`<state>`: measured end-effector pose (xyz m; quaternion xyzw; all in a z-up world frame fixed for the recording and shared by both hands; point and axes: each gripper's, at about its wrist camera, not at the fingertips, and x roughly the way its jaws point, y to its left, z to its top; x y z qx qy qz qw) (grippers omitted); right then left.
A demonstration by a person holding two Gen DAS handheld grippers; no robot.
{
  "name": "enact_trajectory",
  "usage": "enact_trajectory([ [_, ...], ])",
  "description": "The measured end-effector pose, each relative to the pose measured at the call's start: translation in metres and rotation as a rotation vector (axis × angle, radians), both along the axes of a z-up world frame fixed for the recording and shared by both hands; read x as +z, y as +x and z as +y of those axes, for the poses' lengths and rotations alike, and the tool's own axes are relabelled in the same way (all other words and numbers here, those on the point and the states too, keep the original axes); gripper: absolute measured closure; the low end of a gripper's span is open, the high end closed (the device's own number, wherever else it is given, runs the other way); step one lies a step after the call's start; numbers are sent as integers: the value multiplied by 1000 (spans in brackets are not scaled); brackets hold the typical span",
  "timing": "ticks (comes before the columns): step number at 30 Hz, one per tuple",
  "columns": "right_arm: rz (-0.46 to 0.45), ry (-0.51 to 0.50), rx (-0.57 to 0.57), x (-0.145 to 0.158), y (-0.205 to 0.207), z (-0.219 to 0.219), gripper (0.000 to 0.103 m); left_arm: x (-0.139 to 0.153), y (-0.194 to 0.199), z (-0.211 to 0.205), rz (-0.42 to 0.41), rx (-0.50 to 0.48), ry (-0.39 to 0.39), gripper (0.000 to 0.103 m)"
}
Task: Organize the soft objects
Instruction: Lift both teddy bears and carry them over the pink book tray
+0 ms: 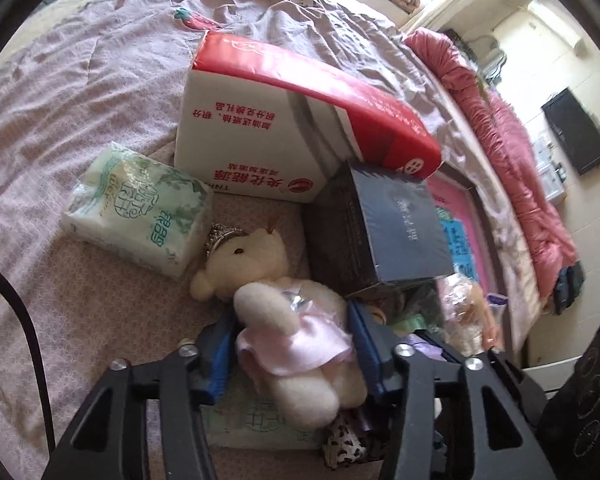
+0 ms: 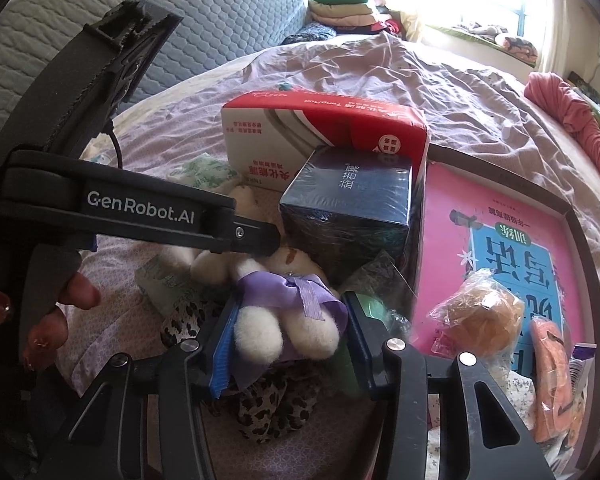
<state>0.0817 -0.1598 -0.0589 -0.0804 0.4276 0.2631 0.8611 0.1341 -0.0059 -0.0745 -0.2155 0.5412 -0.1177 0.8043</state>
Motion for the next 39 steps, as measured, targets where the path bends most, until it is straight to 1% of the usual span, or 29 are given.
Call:
enact_trajectory([
  [3,-1,3,0,0,0,-1,55,0,-3,4,-14,1,-12,58],
  [6,-1,6,1,1,0,-2,56,3,-6,3,-28,5,-1,60],
  [10,-11,22,-4,5,-2,-7,56,14,-15,5,-71,7,25,64],
  [13,-14,45,-17,9,-2,-13,56,24,-22,6,-100,4,33,65],
  [16,-26,61,-22,13,-3,-17,56,25,-26,9,-104,0,41,65],
  [20,-45,74,-23,19,-6,-20,56,24,-29,7,-105,-3,47,68],
  [21,-51,74,-26,21,-7,-21,56,26,-30,7,-111,-4,45,73],
  [30,-77,95,-43,30,-10,-28,56,47,-43,3,-171,-4,90,73],
  [35,-124,114,-51,43,-15,-35,56,63,-54,-2,-212,-12,126,73],
  [39,-144,130,-66,51,-16,-41,56,75,-59,-6,-242,-15,137,73],
])
